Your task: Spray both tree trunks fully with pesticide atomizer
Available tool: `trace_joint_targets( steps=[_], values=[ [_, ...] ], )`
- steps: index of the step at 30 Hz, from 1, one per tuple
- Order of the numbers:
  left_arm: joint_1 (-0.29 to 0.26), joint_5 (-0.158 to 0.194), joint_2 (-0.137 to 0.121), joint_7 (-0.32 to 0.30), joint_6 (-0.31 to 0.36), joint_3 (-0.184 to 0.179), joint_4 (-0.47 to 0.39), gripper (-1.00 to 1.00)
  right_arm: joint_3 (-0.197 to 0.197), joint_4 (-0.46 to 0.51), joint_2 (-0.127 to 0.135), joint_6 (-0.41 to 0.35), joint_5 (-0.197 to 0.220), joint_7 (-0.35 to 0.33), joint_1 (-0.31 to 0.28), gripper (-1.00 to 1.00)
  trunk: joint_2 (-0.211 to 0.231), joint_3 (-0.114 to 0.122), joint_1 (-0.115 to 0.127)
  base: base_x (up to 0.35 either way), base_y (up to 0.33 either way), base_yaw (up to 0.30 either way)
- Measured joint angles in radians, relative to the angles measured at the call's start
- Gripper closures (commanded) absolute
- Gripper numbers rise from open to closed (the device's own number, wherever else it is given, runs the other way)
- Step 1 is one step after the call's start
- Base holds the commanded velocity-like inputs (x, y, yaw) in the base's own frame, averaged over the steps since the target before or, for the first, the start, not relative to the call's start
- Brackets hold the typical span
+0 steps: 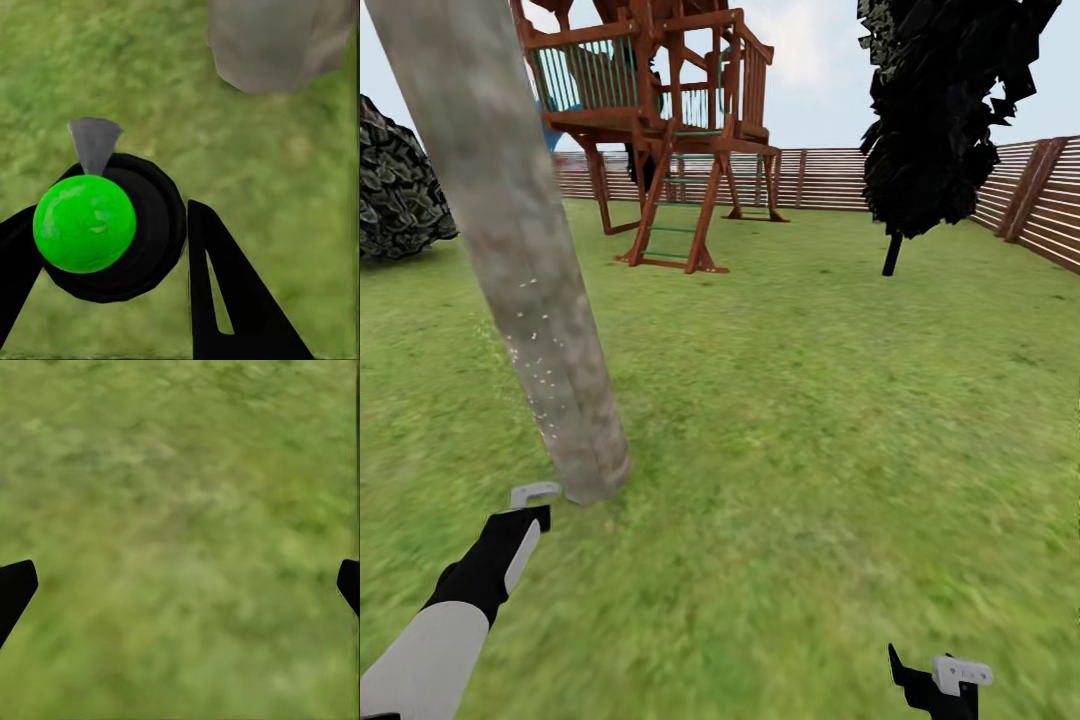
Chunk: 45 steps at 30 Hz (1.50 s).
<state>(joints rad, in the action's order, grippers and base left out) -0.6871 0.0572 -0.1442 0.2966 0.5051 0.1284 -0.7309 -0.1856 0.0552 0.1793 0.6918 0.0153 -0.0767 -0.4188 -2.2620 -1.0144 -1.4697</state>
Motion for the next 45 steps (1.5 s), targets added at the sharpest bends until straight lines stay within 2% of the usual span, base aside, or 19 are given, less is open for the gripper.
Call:
trace_joint_targets(
  steps=[11, 21, 22, 25, 37, 45],
  values=[
    [0.0, -0.006, -0.005, 0.007, 0.021, -0.007, -0.001, 1.0, 0.0, 0.0, -0.001, 0.0, 0.0, 0.0, 0.0, -1.0, 0.0, 0.0, 0.0, 0.187, -0.232, 0.191],
    [0.001, -0.006, -0.003, 0.008, 0.021, -0.007, 0.001, 1.0, 0.0, 0.0, 0.0, 0.0, 0.0, 0.0, 0.0, -1.0, 0.0, 0.0, 0.0, 0.253, -0.179, 0.05],
    [0.001, -0.063, -0.008, 0.015, 0.1, -0.005, 0.001, 1.0, 0.0, 0.0, -0.001, 0.0, 0.0, 0.0, 0.0, -1.0, 0.0, 0.0, 0.0, 0.216, -0.204, 0.27],
    [0.001, -0.078, -0.009, 0.016, 0.12, -0.006, 0.002, 1.0, 0.0, 0.0, -0.001, 0.0, 0.0, 0.0, 0.0, -1.0, 0.0, 0.0, 0.0, 0.209, -0.209, 0.276],
    [0.001, -0.081, -0.006, 0.018, 0.116, -0.004, -0.001, 1.0, 0.0, -0.001, -0.001, 0.0, 0.0, 0.0, 0.0, -1.0, 0.0, 0.0, 0.0, 0.103, -0.26, 0.073],
    [0.001, -0.08, -0.006, 0.019, 0.109, 0.002, -0.005, 1.0, 0.0, -0.001, -0.001, 0.0, 0.0, 0.0, 0.0, -1.0, 0.0, 0.0, 0.0, 0.001, -0.276, 0.251]
  ],
)
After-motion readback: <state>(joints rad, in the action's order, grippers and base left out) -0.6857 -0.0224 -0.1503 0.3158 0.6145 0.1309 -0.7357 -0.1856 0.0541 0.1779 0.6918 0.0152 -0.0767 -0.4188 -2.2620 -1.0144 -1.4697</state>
